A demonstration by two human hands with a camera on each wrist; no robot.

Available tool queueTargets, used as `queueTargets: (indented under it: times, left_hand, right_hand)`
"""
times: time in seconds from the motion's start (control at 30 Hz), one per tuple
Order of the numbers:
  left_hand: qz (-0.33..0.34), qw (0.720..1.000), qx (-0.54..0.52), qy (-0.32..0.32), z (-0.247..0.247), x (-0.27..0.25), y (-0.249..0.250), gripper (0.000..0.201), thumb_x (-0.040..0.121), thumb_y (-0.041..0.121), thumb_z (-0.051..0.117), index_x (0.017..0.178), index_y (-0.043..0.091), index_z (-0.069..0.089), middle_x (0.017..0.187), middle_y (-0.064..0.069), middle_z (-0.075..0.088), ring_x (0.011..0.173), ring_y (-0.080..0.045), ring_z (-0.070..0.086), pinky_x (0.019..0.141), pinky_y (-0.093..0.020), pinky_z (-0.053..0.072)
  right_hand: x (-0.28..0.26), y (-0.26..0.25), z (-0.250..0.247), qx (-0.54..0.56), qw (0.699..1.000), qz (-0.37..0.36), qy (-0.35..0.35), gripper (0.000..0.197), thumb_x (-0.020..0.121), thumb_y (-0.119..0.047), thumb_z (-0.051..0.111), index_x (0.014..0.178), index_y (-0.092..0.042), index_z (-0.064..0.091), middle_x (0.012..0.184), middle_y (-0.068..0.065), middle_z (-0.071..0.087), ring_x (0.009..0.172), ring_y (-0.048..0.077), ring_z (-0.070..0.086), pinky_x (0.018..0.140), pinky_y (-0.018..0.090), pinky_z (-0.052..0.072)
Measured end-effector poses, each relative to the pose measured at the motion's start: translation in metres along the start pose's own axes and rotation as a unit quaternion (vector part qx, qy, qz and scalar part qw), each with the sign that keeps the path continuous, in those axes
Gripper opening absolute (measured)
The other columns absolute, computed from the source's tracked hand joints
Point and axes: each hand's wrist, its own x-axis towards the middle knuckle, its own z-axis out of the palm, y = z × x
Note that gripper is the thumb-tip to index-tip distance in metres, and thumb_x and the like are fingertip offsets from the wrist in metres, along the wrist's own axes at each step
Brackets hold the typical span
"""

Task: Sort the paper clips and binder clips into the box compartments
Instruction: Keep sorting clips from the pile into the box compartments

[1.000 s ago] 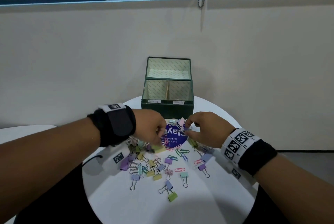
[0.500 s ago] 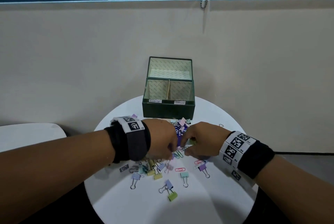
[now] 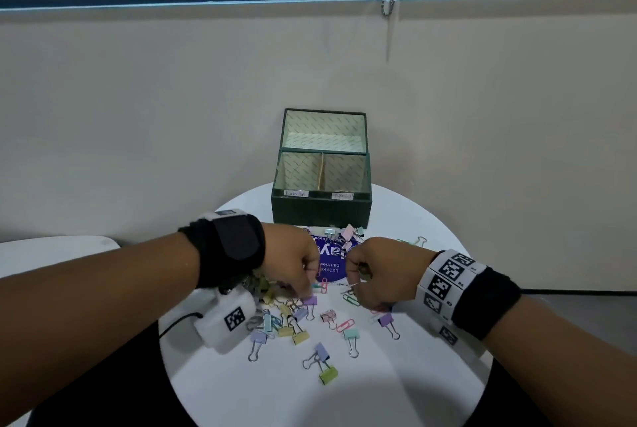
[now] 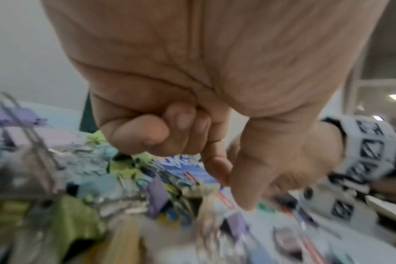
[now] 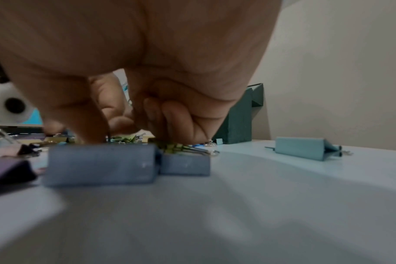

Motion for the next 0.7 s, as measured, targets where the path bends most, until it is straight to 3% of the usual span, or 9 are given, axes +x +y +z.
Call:
queueTargets:
  times: [0.1,0.2,0.27,0.33,0.43,0.5,0.57,0.63,0.7]
  left_hand:
    - [-0.007,0.996,-0.073,0.042,-0.023,-0.004,-0.014,0.017,0.086,0.037,0.072,0.089,0.021,0.068,0.077,0.013,0.068,0.055,0.001,0.055,0.059,-0.018,0.045]
    - [-0.02,0.981,-0.12,0.154,-0.051,0.002,-0.022,0.017,0.089,0.044,0.066,0.088,0.027,0.068,0.086,0.008,0.07,0.061,-0.004,0.055,0.064,-0.023,0.047]
    - [-0.024,0.962,-0.152,0.226,-0.067,0.013,-0.022,0.018,0.092,0.041,0.065,0.087,0.024,0.067,0.079,0.006,0.065,0.061,-0.007,0.053,0.061,-0.024,0.048]
    - [-0.025,0.951,-0.153,0.267,-0.077,0.024,-0.016,0.018,0.093,0.037,0.063,0.088,0.02,0.067,0.072,0.013,0.063,0.055,-0.004,0.052,0.058,-0.023,0.046]
    - [-0.044,0.952,-0.132,0.272,-0.083,0.042,-0.002,0.019,0.094,0.034,0.062,0.108,0.021,0.064,0.089,0.01,0.064,0.069,-0.004,0.058,0.061,-0.023,0.045]
    - [-0.052,0.948,-0.172,0.263,-0.084,0.051,0.008,0.042,0.091,0.024,0.063,0.132,0.027,0.05,0.101,0.002,0.063,0.076,-0.012,0.062,0.064,-0.028,0.052]
    - [-0.042,0.935,-0.267,0.23,-0.084,0.053,0.016,0.067,0.092,0.007,0.057,0.149,0.03,0.032,0.108,-0.007,0.065,0.078,-0.017,0.064,0.073,-0.033,0.06]
    - [-0.029,0.922,-0.327,0.206,-0.083,0.048,0.021,0.072,0.095,-0.003,0.048,0.155,0.027,0.022,0.124,-0.012,0.063,0.092,-0.018,0.068,0.083,-0.031,0.059]
    - [-0.009,0.922,-0.317,0.221,-0.083,0.037,0.018,0.063,0.096,-0.006,0.045,0.151,0.022,0.035,0.134,-0.009,0.058,0.1,-0.017,0.069,0.084,-0.03,0.059]
  right_hand:
    - [0.002,0.003,0.001,0.027,0.999,0.004,0.03,0.015,0.074,-0.013,0.071,0.08,-0.024,0.064,0.08,-0.01,0.065,0.079,0.012,0.061,0.067,0.032,0.058]
    - [0.003,0.005,0.001,0.021,0.997,-0.003,0.076,0.01,0.084,-0.02,0.069,0.084,-0.027,0.061,0.098,-0.009,0.067,0.097,0.016,0.063,0.067,0.028,0.056]
    - [0.003,0.005,0.0,0.031,0.994,-0.001,0.107,0.01,0.086,-0.021,0.065,0.082,-0.027,0.06,0.093,-0.011,0.065,0.088,0.018,0.067,0.062,0.031,0.056]
    - [0.003,0.004,-0.002,0.044,0.991,0.004,0.123,0.011,0.088,-0.021,0.063,0.082,-0.029,0.058,0.091,-0.013,0.063,0.08,0.022,0.069,0.065,0.041,0.062]
    - [0.004,0.006,-0.001,0.042,0.987,0.0,0.156,0.01,0.09,-0.024,0.061,0.085,-0.029,0.054,0.089,-0.015,0.06,0.082,0.018,0.064,0.073,0.037,0.06]
    - [0.005,0.008,-0.001,0.036,0.983,-0.008,0.181,0.008,0.094,-0.029,0.059,0.089,-0.03,0.052,0.093,-0.014,0.059,0.087,0.015,0.058,0.077,0.03,0.054]
    - [0.006,0.009,-0.001,0.033,0.978,-0.01,0.205,0.007,0.097,-0.031,0.057,0.093,-0.03,0.052,0.098,-0.01,0.061,0.09,0.016,0.057,0.08,0.031,0.051]
    - [0.006,0.01,-0.002,0.038,0.974,-0.003,0.222,0.006,0.098,-0.031,0.056,0.094,-0.029,0.052,0.1,-0.01,0.059,0.089,0.016,0.056,0.076,0.029,0.047]
    - [0.007,0.012,-0.007,0.047,0.968,0.003,0.246,0.007,0.099,-0.029,0.055,0.094,-0.027,0.052,0.099,-0.01,0.058,0.087,0.014,0.056,0.07,0.024,0.042]
